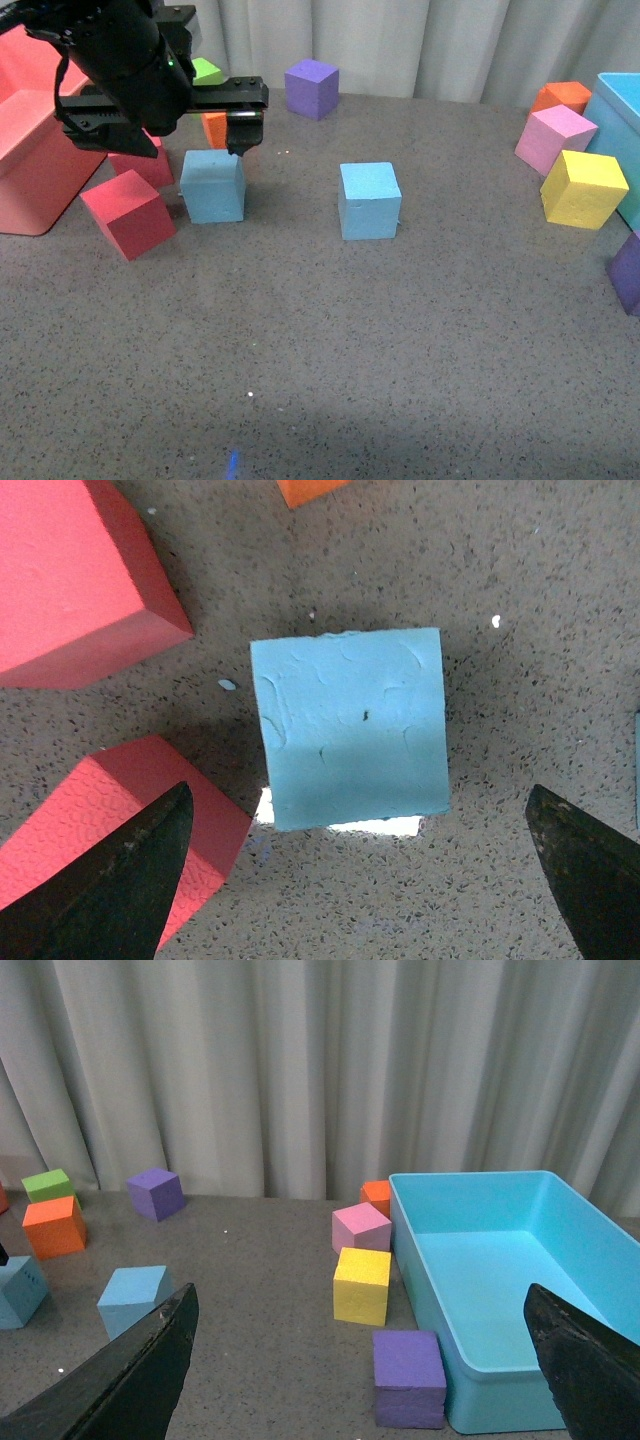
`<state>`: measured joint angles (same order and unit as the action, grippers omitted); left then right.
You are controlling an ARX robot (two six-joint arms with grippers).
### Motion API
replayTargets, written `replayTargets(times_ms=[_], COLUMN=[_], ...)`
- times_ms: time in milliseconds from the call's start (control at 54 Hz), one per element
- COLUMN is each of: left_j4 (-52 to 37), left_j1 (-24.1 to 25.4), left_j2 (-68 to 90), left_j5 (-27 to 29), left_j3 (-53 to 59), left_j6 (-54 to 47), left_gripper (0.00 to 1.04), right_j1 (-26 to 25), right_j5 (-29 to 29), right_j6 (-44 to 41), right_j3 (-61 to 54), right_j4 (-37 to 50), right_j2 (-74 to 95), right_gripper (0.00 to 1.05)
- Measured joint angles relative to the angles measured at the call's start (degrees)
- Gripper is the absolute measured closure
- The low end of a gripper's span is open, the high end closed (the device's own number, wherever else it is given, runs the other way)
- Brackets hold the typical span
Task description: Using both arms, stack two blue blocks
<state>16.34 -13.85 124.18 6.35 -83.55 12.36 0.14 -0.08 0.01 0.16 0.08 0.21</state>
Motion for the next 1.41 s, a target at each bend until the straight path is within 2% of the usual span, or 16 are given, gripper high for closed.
replayTargets(times_ms=[389, 833, 926, 1093, 1222, 1407], left_j4=[4.61, 9.68, 10.32, 10.64, 10.58, 11.32], left_j1=[-0.63, -1.07, -1.20, -1.25, -1.44, -3.17], left_j2=[6.05, 13.99, 14.95, 15.30, 14.84, 11.15], left_j5=[1.62, -1.05, -0.07, 0.85, 0.92, 1.27], left_j3=[-6.95, -15.74, -17.07, -17.86, -17.38, -15.91], left_j6=[0.46, 4.48, 4.74, 5.81, 6.16, 7.67], left_gripper=[0.07, 0.07, 0.20, 0.51, 0.57, 0.60], right_j1=[0.00, 0.00, 0.00, 0.00, 0.00, 0.00], right_j5=[0.00, 0.00, 0.00, -0.02, 0.00, 0.00], right_j6=[0.00, 0.00, 0.00, 0.00, 0.00, 0.00], right_j3=[0.00, 0.00, 0.00, 0.00, 0.00, 0.00], right_j4=[0.00, 0.00, 0.00, 0.00, 0.00, 0.00], right_j2=[0.00, 0.00, 0.00, 0.00, 0.00, 0.00], right_gripper=[0.10, 0.10, 0.10, 0.10, 0.10, 0.10])
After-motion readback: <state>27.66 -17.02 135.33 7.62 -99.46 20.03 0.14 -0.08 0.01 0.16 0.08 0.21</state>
